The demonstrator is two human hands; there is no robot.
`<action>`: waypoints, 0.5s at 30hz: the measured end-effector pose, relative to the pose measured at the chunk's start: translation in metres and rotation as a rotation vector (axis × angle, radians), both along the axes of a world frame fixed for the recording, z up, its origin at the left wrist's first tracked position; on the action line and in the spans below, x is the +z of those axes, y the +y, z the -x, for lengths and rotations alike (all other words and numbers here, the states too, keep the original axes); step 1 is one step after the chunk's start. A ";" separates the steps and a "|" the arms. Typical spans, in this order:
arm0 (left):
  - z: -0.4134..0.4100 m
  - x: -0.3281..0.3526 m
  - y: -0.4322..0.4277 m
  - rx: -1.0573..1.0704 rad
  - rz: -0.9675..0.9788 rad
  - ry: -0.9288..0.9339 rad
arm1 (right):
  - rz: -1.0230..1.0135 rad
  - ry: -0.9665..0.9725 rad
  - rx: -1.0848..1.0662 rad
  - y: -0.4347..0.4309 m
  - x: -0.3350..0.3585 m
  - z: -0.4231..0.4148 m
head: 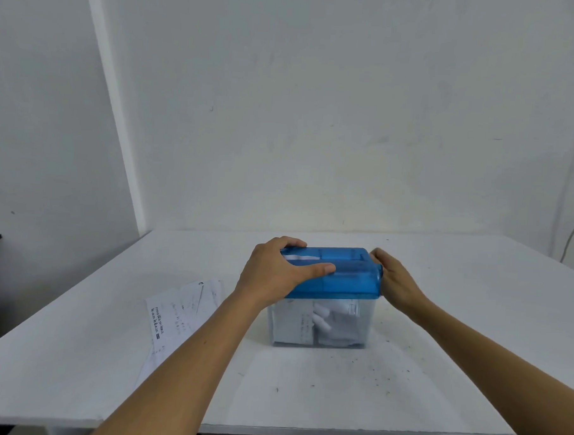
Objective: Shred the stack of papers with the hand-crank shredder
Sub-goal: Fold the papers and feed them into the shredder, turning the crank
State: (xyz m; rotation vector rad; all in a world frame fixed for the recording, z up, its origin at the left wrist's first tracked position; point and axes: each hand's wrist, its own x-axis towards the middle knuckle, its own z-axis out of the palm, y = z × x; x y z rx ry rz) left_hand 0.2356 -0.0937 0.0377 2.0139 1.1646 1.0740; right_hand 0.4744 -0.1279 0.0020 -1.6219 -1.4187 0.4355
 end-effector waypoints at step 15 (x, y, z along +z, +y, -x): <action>0.001 0.004 -0.004 0.005 -0.010 0.053 | 0.329 -0.226 0.308 -0.096 0.029 -0.016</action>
